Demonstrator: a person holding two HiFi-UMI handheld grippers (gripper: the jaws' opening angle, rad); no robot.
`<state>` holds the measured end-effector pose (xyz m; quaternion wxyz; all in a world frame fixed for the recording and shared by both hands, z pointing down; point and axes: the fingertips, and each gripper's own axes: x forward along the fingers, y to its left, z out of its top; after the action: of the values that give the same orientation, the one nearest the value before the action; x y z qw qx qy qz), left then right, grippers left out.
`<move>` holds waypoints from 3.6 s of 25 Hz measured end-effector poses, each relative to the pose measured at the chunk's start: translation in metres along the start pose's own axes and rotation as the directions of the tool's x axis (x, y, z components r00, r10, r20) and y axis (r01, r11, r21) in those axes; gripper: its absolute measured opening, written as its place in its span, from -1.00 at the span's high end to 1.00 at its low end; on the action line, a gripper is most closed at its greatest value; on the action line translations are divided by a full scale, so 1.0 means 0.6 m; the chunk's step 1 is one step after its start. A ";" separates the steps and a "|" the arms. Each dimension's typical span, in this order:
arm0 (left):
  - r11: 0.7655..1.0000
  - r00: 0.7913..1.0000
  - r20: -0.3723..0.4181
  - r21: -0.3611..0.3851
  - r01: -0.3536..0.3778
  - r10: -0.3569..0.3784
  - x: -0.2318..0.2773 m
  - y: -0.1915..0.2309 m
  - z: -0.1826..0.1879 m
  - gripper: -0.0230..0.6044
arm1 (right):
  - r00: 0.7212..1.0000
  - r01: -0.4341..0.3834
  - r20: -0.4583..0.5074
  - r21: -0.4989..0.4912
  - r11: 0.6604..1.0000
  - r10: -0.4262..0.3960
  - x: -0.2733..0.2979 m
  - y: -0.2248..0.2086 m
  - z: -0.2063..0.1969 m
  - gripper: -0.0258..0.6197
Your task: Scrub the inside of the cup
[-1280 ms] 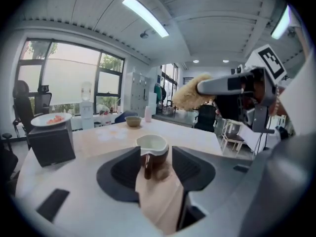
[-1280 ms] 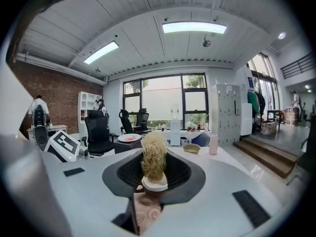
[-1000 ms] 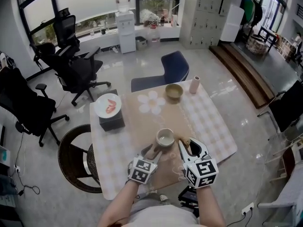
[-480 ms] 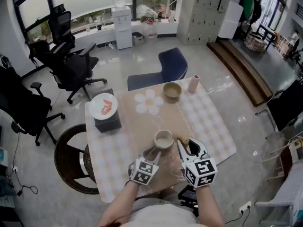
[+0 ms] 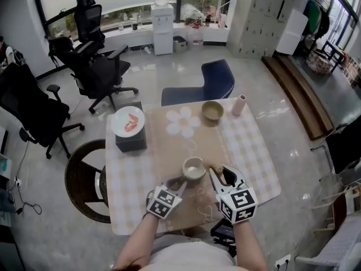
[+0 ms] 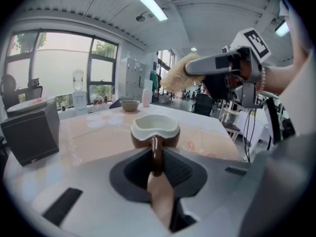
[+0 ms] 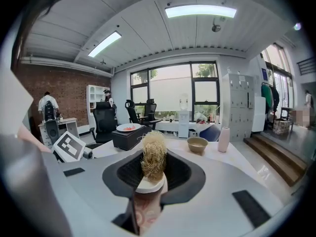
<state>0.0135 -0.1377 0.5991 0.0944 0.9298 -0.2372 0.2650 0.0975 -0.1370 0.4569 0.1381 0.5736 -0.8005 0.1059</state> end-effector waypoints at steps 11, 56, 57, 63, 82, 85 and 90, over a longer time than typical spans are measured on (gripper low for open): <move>1.000 0.999 -0.039 0.014 -0.006 0.006 0.001 -0.002 -0.002 0.74 | 0.945 -0.310 -0.130 -0.079 0.947 0.299 0.032 -0.008 -0.018 0.63; 0.998 0.993 -0.121 0.060 0.005 0.002 0.002 -0.005 0.007 0.74 | 0.831 -0.453 -0.472 -0.269 0.850 0.294 0.145 0.016 -0.098 0.63; 0.998 0.992 -0.123 0.064 0.005 0.003 0.002 -0.006 0.007 0.74 | 0.821 -0.461 -0.489 -0.266 0.847 0.293 0.145 0.014 -0.099 0.63; 0.997 0.991 -0.136 0.083 0.003 0.008 0.004 -0.005 0.004 0.74 | 0.748 -0.527 -0.585 -0.240 0.815 0.312 0.142 0.005 -0.106 0.63; 0.983 0.986 -0.166 0.186 0.001 0.030 0.005 -0.007 0.007 0.74 | 0.516 -0.689 -0.699 0.005 0.724 0.496 0.092 0.044 -0.128 0.63; 0.981 0.985 -0.170 0.194 0.003 0.030 0.005 -0.009 0.008 0.74 | 0.502 -0.707 -0.677 0.037 0.707 0.538 0.086 0.055 -0.124 0.63; 0.980 0.985 -0.169 0.201 0.000 0.035 0.007 -0.008 0.007 0.74 | 0.532 -0.696 -0.616 0.072 0.714 0.580 0.094 0.066 -0.122 0.63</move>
<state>0.0207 -0.1366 0.5974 0.0183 0.9061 -0.2087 0.3676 0.0503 -0.1505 0.5445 0.3865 0.1598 -0.8731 0.2505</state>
